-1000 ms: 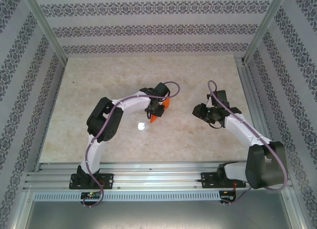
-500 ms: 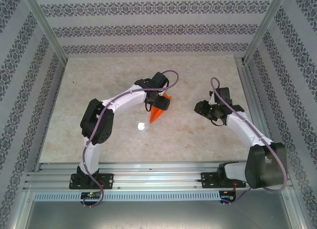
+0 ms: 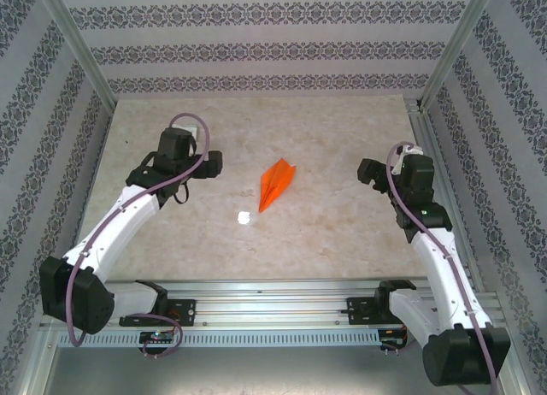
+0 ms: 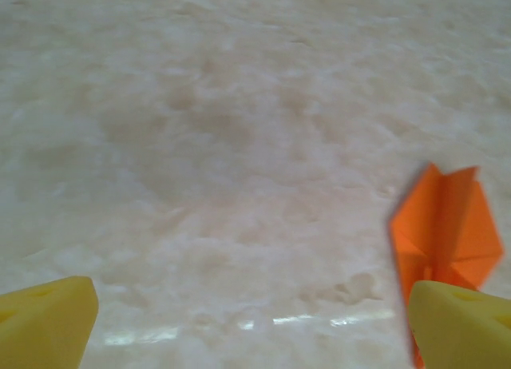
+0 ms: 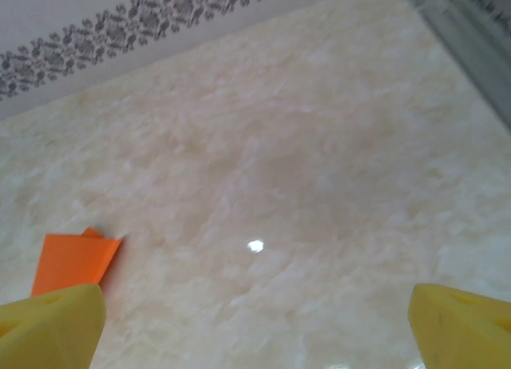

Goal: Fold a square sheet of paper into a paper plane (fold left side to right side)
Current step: Reset both arms

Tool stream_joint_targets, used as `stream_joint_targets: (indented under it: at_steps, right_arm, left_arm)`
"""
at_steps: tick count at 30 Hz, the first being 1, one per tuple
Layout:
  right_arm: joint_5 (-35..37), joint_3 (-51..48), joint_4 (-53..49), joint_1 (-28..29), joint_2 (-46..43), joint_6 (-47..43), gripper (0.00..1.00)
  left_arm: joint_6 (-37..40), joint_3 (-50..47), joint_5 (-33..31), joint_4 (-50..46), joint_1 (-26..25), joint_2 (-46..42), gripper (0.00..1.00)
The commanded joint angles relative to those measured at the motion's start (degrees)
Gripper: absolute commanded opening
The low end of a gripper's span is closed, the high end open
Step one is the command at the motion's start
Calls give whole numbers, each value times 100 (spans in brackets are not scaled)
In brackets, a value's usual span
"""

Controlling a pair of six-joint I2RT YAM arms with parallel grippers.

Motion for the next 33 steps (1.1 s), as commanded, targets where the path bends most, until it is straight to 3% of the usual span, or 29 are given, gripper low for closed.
stream_joint_targets:
  at_steps: [1, 5, 10, 13, 17, 20, 22, 24, 26, 30, 32, 33]
  right_arm:
    - [1178, -935, 1350, -70, -198, -591, 98]
    - [1355, -1772, 2999, -158, -6, -935, 98]
    - [1088, -2406, 5487, -177, 1281, -1215, 98]
    - [866, -2428, 6786, -187, 2398, -1289, 98]
    - [517, -2184, 7164, -203, 3144, -1475, 98]
    - [220, -2291, 8367, -208, 3921, -1513, 98]
    - [669, -2012, 7298, -209, 3602, -1411, 98]
    - [644, -2111, 7962, -203, 3827, -1423, 98]
    - [640, -2076, 7738, -205, 3755, -1436, 98]
    - [457, -2064, 7771, -194, 3785, -1507, 98]
    - [384, -2053, 7744, -183, 3783, -1535, 98]
    - [374, -2058, 7759, -183, 3790, -1546, 98]
  left_arm:
    - [69, -568, -465, 747, 424, -116, 100]
    - [300, -1462, -869, 1791, 843, -444, 100]
    - [1380, -2926, -1111, 3923, 991, -767, 100]
    - [1515, -3055, -978, 4143, 1048, -584, 100]
    - [1531, -3502, -416, 5321, 1101, -426, 100]
    - [1619, -3808, -125, 6271, 1110, -209, 100]
    - [1770, -3892, 66, 6720, 1110, 46, 100]
    - [1875, -3892, 181, 7156, 1119, 427, 100]
    - [1911, -3759, 313, 7162, 1136, 830, 100]
    - [1948, -3933, 328, 8456, 1144, 1886, 100]
    - [1856, -3636, 491, 7603, 1240, 1731, 100]
    - [1784, -3638, 508, 7749, 1301, 1817, 100]
